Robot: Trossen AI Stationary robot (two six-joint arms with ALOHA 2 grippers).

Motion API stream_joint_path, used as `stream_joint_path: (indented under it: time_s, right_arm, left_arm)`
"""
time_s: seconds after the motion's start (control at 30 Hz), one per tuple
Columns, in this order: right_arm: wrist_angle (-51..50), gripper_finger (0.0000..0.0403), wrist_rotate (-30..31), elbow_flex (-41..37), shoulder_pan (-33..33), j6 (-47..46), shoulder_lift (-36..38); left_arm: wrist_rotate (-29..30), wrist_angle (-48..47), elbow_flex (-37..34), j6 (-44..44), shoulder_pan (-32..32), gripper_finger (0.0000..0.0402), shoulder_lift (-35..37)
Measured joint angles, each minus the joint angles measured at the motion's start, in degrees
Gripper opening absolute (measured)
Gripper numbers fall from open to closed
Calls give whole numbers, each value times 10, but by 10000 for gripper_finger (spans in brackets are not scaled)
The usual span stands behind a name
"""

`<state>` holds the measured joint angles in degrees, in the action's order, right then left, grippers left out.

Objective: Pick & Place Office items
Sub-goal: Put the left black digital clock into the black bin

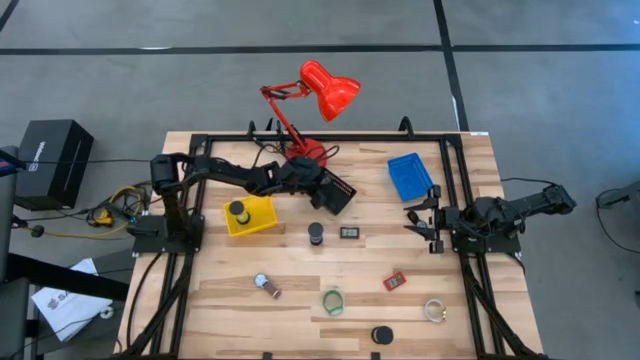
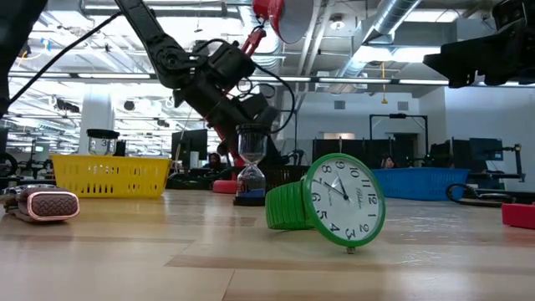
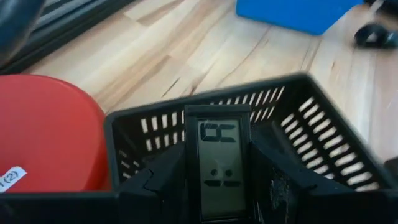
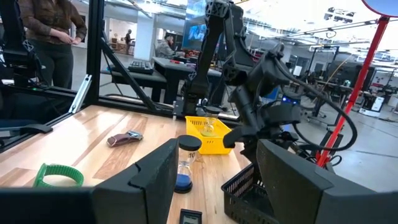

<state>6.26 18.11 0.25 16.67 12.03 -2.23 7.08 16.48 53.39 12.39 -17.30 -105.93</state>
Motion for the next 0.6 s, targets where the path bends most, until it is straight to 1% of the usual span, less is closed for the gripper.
stream_joint_path:
  time_s: [0.43,0.6]
  right_arm:
    - [0,210,0,0,0,0,0]
    - [0,210,0,0,0,0,0]
  left_arm:
    - [0,-79,0,-1,0,154,4]
    - [1,-80,-10,-1,-1,154,4]
